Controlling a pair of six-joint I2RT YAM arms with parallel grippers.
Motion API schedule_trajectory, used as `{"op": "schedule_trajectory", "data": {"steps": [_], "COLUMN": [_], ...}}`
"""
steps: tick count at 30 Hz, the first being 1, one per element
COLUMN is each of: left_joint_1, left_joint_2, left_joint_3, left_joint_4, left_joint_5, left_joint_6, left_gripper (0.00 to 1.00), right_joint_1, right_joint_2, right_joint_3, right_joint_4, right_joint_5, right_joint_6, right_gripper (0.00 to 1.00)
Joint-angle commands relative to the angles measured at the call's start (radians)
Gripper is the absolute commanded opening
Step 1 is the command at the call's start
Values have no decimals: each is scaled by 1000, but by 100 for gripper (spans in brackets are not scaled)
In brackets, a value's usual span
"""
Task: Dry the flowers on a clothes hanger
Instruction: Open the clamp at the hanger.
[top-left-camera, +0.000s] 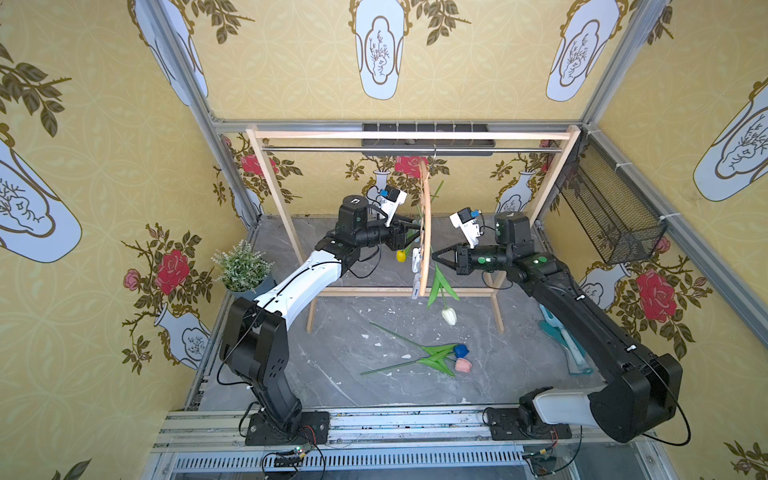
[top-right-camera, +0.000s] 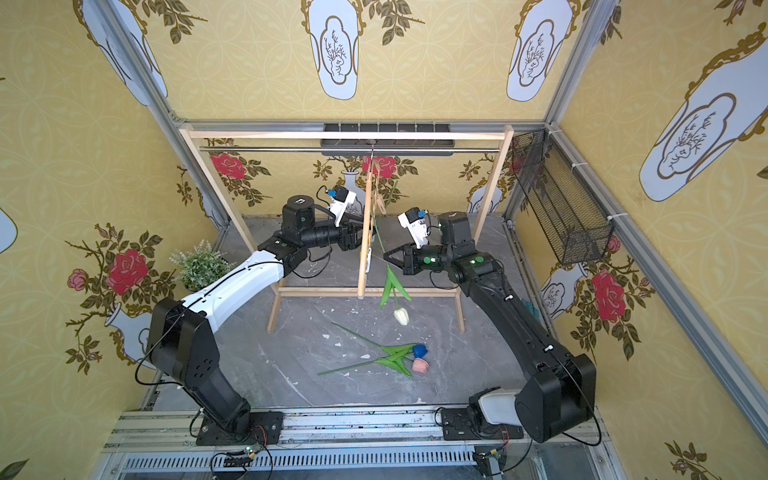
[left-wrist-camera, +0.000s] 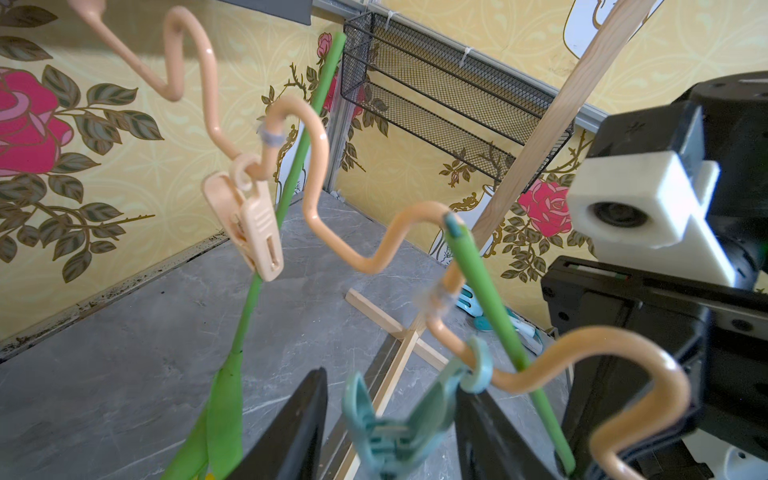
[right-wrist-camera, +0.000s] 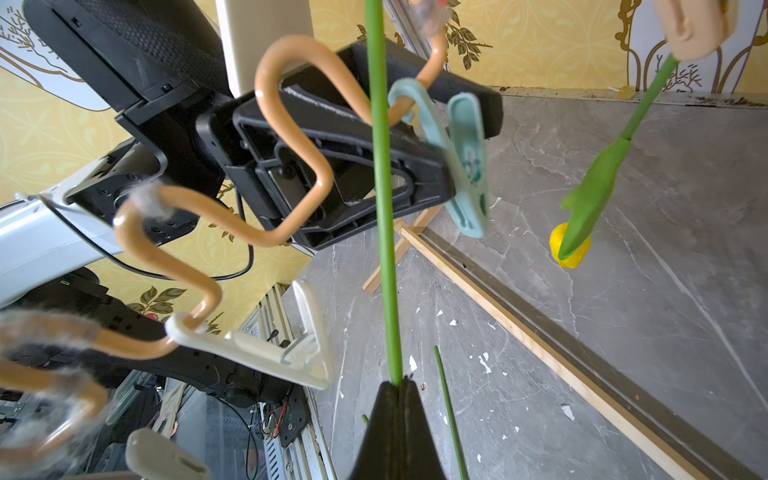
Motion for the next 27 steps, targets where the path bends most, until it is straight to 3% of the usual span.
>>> {"op": "schedule_trajectory", "data": {"steps": [1,6,18,23,27], "left_joint_1": [3,4,4,6,6], "left_joint_2": [10,13,0,-12,-20], "left_joint_3": [3,6,-30,-79,-127], "left_joint_4": [30,33,86,167,270], "left_joint_5": [21,27,21,17,28], "left_joint_6": [6,5,-25,-101,-203], "left_gripper": [52,48,26,23,21], "right_joint_1": [6,16,23,22,39], "right_joint_2": [2,5,-16,-95,-157], "right_joint_3": [10,10,-16,-105,-252], "right_joint_4": [4,4,39,140,308], "right_joint_5": [-7,-1,29,242,332], "right_joint_6": [-1,0,21,126,257], "right_gripper": [0,0,0,0,0]}}
